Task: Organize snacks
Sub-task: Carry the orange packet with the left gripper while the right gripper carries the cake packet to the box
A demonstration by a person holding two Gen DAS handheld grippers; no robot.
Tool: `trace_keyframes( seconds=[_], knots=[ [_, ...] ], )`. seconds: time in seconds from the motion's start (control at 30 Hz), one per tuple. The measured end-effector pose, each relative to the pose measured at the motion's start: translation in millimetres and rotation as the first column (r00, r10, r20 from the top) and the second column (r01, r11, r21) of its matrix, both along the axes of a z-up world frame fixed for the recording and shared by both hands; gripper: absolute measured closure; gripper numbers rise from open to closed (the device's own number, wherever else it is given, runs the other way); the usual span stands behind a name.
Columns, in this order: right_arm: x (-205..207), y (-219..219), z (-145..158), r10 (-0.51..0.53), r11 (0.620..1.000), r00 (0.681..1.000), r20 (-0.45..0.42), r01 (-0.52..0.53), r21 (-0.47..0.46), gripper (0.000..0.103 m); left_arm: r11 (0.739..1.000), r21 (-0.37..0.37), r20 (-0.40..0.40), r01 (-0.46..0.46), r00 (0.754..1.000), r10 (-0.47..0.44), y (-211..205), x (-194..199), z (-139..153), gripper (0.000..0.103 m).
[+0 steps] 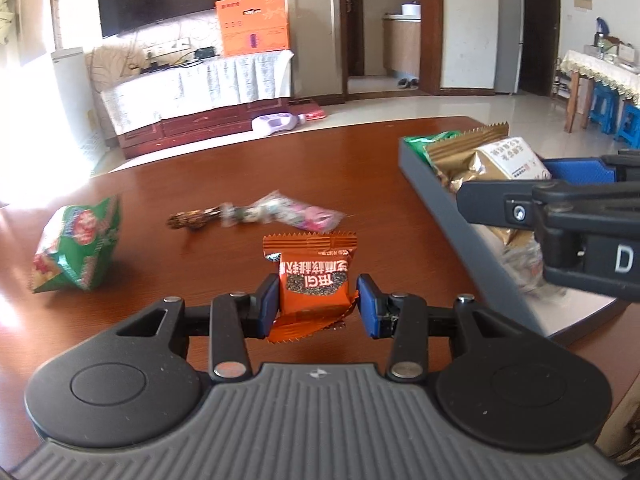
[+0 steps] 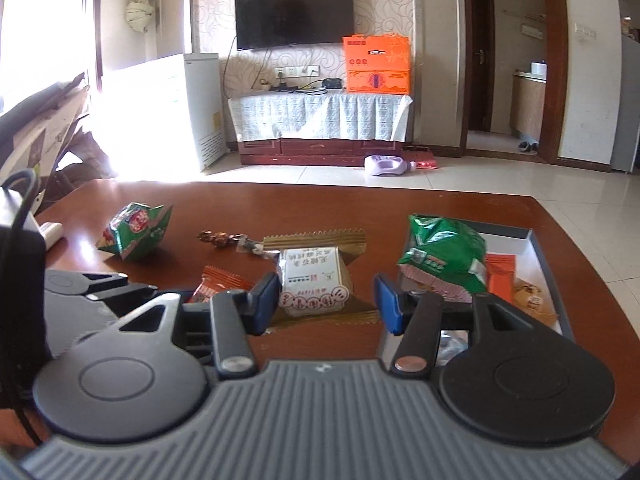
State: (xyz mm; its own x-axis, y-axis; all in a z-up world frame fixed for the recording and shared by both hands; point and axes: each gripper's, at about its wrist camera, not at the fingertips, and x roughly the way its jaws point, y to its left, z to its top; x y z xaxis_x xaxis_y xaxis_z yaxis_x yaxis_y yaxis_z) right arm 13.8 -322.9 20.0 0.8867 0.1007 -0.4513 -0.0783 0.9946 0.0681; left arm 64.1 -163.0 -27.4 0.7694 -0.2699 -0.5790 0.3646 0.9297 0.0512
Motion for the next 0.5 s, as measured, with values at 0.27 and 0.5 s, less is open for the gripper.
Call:
trace_keyframes(
  seconds=[0.27, 0.5],
  knots=[
    [-9, -35, -1, -0.082, 0.997, 0.997, 0.008, 0.082, 0.008, 0.048, 0.997, 0.017, 0.012, 0.077, 0.997, -0.077, -51, -3, -4, 0.055],
    [-12, -54, -2, -0.113, 0.993, 0.993, 0.016, 0.113, 0.014, 0.048, 0.993, 0.017, 0.014, 0.115, 0.993, -0.115, -78, -3, -6, 0.055]
  ],
)
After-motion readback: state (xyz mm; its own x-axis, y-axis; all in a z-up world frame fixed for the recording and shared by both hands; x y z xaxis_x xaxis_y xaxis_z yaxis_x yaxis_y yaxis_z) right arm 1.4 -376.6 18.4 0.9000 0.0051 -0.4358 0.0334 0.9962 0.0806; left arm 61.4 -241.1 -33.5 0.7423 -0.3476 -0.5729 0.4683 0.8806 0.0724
